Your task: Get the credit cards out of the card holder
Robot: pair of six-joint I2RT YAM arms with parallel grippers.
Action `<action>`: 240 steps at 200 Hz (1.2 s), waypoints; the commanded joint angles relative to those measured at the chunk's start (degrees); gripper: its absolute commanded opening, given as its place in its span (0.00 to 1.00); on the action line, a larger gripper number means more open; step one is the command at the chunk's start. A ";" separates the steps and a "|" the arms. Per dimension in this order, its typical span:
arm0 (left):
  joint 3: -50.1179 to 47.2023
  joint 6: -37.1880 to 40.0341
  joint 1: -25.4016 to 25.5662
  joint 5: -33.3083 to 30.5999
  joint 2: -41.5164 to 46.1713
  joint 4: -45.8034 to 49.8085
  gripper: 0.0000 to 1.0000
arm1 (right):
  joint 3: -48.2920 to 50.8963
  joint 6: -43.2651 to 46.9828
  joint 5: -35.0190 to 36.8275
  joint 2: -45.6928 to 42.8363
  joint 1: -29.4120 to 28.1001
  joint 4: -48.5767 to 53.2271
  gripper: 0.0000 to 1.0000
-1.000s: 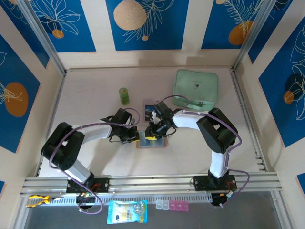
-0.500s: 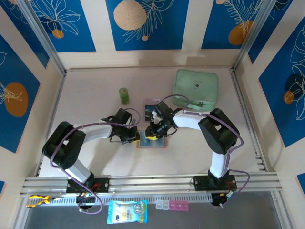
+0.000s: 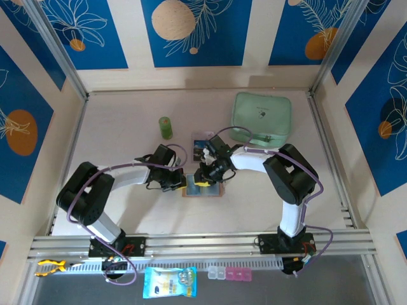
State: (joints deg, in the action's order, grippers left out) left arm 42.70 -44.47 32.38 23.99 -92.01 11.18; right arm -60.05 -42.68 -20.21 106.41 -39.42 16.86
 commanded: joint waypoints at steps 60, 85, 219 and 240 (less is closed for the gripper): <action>-0.42 0.70 -0.29 -0.43 -0.35 2.16 0.04 | -0.67 1.17 1.39 1.35 -0.36 3.64 0.24; -0.42 0.70 -0.24 -0.38 -0.19 2.33 0.04 | -1.29 2.70 4.21 0.66 -0.31 6.39 0.24; -0.60 0.62 -0.27 -0.43 0.70 2.61 0.04 | -4.54 6.71 4.94 0.51 0.18 8.66 0.24; -0.09 0.53 -0.28 -0.43 1.51 3.13 0.04 | -4.68 6.64 3.66 -0.36 0.22 9.06 0.24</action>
State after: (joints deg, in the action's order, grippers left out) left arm 42.68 -44.47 32.38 23.94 -91.90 11.42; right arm -63.51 -37.28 -15.38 106.83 -39.40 23.68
